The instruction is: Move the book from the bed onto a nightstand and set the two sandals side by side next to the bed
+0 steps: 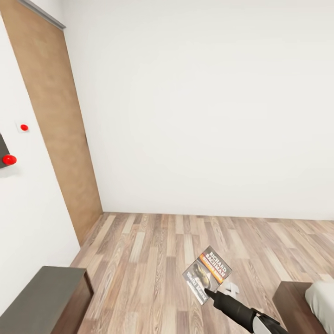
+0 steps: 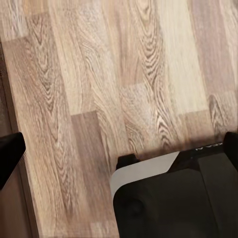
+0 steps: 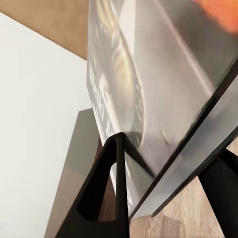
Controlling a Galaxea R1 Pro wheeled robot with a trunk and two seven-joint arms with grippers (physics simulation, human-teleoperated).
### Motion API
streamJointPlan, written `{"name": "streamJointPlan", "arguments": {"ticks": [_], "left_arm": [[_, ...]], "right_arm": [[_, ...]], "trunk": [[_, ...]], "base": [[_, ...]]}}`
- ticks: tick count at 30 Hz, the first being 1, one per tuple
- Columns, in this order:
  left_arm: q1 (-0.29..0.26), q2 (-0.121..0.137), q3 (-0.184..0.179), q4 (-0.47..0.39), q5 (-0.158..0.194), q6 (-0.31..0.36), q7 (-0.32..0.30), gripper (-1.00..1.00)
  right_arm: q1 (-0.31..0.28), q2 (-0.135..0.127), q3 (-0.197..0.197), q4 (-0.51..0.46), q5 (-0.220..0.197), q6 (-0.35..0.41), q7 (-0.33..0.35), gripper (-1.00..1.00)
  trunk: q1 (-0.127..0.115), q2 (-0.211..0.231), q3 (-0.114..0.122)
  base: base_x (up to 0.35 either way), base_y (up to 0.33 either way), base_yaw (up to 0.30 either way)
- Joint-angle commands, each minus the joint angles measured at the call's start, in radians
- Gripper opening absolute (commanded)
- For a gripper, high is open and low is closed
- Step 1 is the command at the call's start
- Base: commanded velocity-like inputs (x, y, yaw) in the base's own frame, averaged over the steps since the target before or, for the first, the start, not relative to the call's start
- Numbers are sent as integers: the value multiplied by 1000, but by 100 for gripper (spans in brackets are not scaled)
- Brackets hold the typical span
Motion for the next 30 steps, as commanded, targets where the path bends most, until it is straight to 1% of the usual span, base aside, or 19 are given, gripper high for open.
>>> {"name": "streamJointPlan", "arguments": {"ticks": [1, 9, 13, 19, 30], "left_arm": [[0, 0, -9, 1, 9, -4, 4, 100], [0, 0, -9, 1, 9, -3, 4, 100], [0, 0, -9, 1, 9, -3, 4, 100], [0, 0, -9, 1, 9, -3, 4, 100], [0, 0, -10, 1, 8, -4, 4, 100]], "right_arm": [[1, -1, 4, 0, -13, 9, 3, -100], [4, 0, 4, 4, -14, 8, 12, -100], [5, 0, 4, 6, -14, 9, 14, -100], [5, 0, 4, 7, -15, 9, 16, -100], [5, -1, 4, 8, -15, 9, 16, -100]], "trunk": [[1, -1, 0], [1, -1, 0], [1, -1, -1], [1, -1, -1], [1, -1, -1]], "base": [[340, 5, 0], [340, 2, -1], [340, 0, -87], [338, 0, -212], [313, 4, -273]]}}
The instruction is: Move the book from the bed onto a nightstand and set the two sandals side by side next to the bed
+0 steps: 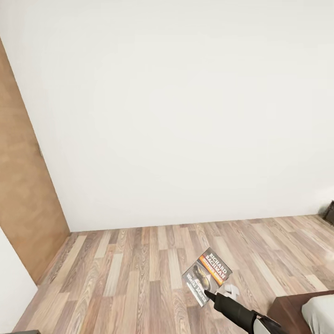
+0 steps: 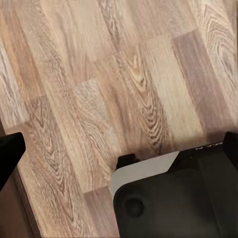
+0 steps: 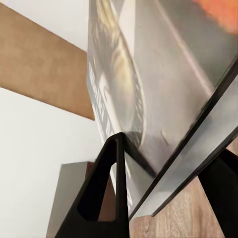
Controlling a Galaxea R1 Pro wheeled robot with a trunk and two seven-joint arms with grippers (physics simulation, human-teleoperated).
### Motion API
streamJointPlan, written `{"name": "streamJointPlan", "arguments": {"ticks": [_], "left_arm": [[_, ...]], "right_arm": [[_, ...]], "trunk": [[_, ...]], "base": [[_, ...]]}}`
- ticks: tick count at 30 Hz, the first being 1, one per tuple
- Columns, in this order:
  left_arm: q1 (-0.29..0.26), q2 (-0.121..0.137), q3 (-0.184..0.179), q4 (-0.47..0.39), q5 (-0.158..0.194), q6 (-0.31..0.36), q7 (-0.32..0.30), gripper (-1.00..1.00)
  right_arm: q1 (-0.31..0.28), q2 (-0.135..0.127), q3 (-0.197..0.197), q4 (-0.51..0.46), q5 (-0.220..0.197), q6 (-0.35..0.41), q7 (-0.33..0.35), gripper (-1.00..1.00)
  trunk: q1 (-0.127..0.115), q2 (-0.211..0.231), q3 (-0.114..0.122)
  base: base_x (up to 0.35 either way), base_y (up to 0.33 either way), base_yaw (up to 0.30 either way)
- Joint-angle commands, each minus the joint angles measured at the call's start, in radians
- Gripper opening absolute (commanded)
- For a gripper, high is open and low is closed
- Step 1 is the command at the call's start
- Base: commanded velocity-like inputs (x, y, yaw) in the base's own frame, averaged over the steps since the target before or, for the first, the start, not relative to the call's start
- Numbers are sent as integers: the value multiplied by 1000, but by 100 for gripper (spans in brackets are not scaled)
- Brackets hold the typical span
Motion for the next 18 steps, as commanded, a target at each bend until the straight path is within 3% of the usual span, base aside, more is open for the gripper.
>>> {"name": "streamJointPlan", "arguments": {"ticks": [1, 12, 18], "left_arm": [[0, 0, -9, 1, 9, -4, 4, 100], [0, 0, -7, 1, 11, -3, 4, 100], [0, 0, -7, 1, 11, -3, 3, 100]], "right_arm": [[0, -1, 5, -1, -13, 9, 1, -100], [0, -1, 4, 0, -13, 8, 2, -100], [0, 0, 4, 0, -13, 8, -1, -100]], "trunk": [[1, -1, 0], [1, -1, 0], [1, -1, 0]], "base": [[316, 39, -284], [322, 108, -279], [307, 186, -104]]}}
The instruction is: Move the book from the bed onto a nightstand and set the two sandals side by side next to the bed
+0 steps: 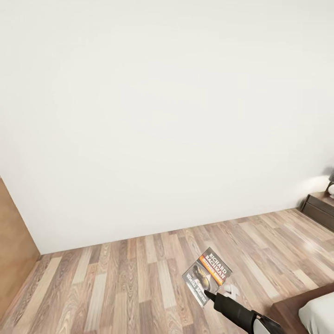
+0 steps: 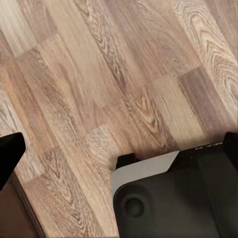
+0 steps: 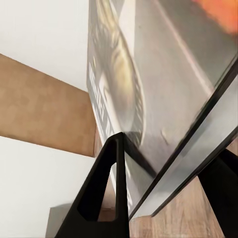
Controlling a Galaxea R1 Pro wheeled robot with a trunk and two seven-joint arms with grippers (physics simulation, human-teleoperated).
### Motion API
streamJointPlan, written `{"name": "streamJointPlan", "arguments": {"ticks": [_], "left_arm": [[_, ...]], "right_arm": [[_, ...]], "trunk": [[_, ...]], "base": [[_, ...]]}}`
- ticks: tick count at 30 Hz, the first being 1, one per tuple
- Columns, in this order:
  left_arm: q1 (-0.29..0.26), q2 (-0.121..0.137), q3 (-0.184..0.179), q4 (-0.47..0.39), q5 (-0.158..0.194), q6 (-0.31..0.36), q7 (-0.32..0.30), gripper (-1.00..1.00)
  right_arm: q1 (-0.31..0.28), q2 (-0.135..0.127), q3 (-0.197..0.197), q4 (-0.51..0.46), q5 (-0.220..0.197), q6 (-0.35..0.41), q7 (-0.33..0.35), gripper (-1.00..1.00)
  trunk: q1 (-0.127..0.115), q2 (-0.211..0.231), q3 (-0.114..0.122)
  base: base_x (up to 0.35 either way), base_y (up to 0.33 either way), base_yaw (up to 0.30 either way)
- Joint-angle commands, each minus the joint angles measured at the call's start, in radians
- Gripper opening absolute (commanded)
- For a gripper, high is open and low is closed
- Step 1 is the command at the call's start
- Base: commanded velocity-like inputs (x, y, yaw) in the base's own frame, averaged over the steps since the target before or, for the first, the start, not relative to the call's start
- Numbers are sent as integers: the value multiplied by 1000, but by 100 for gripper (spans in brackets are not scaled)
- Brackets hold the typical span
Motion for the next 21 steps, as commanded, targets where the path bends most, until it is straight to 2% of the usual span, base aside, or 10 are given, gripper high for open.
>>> {"name": "streamJointPlan", "arguments": {"ticks": [1, 9, 12, 21], "left_arm": [[0, 0, -9, 1, 9, -3, 4, 100], [0, 0, -9, 1, 9, -4, 3, 100], [-10, 1, -13, 1, 3, 3, 7, 100], [-10, 1, -13, 1, 3, 3, 7, 100]], "right_arm": [[0, 0, 4, -1, -13, 10, 0, -100], [0, 1, 4, -1, -16, 9, 0, -100], [0, -5, 22, 15, -13, 0, 2, -100], [0, -5, 24, 15, -13, 0, 2, -100]], "trunk": [[1, -1, 0], [1, -1, 0], [1, -1, 0], [1, -1, 0]], "base": [[298, 205, -30], [296, 211, -12], [0, 0, 0], [0, 0, 0]]}}
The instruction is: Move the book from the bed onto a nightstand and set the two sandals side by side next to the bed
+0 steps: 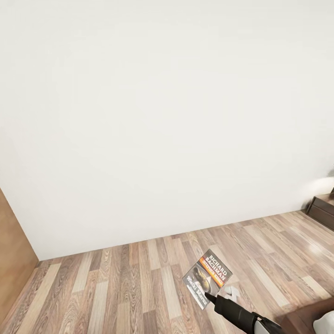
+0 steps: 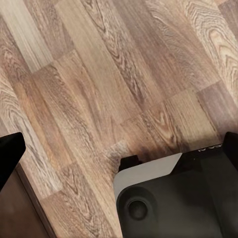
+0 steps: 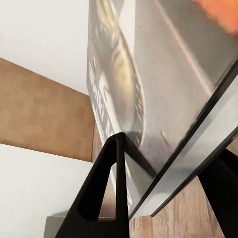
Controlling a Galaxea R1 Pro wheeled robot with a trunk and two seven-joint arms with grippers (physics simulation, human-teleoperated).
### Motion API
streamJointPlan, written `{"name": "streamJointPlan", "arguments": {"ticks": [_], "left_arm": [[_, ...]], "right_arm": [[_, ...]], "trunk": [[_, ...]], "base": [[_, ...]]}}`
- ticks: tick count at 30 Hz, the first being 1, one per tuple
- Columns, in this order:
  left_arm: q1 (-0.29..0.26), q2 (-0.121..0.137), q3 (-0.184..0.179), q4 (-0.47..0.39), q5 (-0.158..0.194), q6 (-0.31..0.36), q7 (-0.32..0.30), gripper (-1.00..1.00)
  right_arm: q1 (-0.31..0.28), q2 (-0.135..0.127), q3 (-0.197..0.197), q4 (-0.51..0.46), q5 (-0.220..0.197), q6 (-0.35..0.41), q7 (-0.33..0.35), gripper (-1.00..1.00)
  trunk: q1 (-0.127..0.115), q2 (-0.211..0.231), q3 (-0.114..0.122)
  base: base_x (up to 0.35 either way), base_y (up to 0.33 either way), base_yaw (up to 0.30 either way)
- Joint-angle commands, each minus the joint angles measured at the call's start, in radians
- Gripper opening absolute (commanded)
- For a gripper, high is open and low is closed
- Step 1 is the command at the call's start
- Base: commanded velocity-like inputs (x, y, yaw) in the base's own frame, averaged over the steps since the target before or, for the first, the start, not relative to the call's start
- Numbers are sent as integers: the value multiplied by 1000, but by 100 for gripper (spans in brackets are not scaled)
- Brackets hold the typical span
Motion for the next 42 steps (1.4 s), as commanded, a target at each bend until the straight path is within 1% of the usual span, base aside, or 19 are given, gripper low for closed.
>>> {"name": "streamJointPlan", "arguments": {"ticks": [1, 19, 24, 30, 31, 42], "left_arm": [[0, 0, -9, 1, 9, -4, 4, 100], [0, 0, -9, 1, 10, -4, 4, 100], [2, 5, -9, -1, 13, 24, 5, 100], [3, 6, -9, -1, 14, 57, 4, 100], [3, 6, -9, -1, 14, 58, 4, 100], [3, 6, -9, -2, 14, 60, 4, 100]], "right_arm": [[0, -1, 4, -1, -11, 10, 1, -100], [0, -1, 4, -1, -11, 10, 1, -100], [29, -10, 28, -28, -9, 13, 1, -100], [63, -13, 39, -44, -7, 18, 0, -100], [140, -13, 40, -44, -7, 18, 0, -100], [145, -14, 40, -45, -7, 18, 1, -100]], "trunk": [[0, -1, 0], [0, -1, 0], [0, -1, 0], [0, -1, 0], [0, -1, 0], [0, -1, 0]], "base": [[0, 0, 0], [0, 0, 0], [0, 0, 0], [0, 0, 0], [0, 0, 0], [0, 0, -1]]}}
